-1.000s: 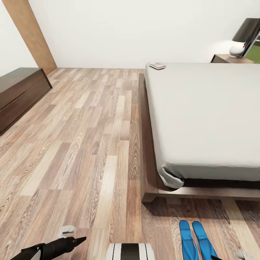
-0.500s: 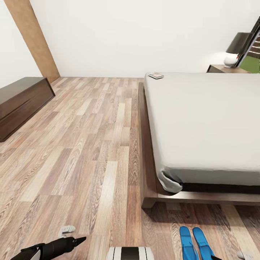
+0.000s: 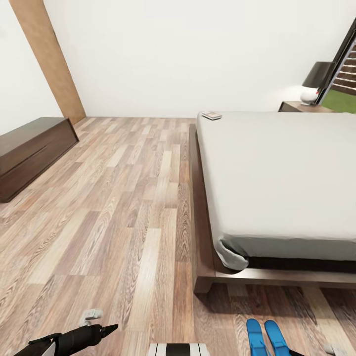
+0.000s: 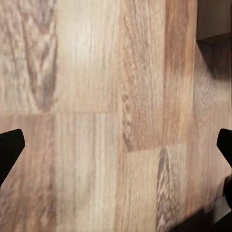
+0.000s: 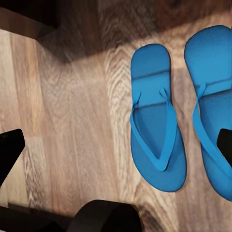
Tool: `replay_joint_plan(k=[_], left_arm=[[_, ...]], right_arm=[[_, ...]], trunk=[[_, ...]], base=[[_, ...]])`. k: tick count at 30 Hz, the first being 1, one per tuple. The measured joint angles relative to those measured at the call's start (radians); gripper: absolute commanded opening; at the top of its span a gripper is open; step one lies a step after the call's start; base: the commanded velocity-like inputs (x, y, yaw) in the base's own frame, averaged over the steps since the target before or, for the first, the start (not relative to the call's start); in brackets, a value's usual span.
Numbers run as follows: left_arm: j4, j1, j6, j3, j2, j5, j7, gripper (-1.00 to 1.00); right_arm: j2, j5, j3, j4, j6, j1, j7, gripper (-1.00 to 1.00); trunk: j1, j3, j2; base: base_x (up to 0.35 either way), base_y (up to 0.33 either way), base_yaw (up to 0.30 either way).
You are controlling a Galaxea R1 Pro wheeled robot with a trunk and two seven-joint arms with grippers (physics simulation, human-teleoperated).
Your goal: In the bedroom, move the book from the bed onto either nightstand, and place the two sandals side by side next to the bed.
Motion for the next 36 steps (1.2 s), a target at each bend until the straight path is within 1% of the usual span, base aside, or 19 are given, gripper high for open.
replay_joint_plan(k=[29,36], left_arm=[[0.000,0.000,0.000,-0.001,-0.002,0.000,0.000,1.00],[0.000,0.000,0.000,-0.001,-0.012,0.000,0.001,1.00]], right_arm=[[0.003,0.000,0.000,0.000,0.000,0.000,0.000,1.00],[0.003,0.000,0.000,0.000,0.000,0.000,0.000,1.00]], trunk=[[-0.013,0.112,0.007],[-0.016,0.139,0.008]], base=[[0.000,0.000,0.000],[0.000,0.000,0.000]])
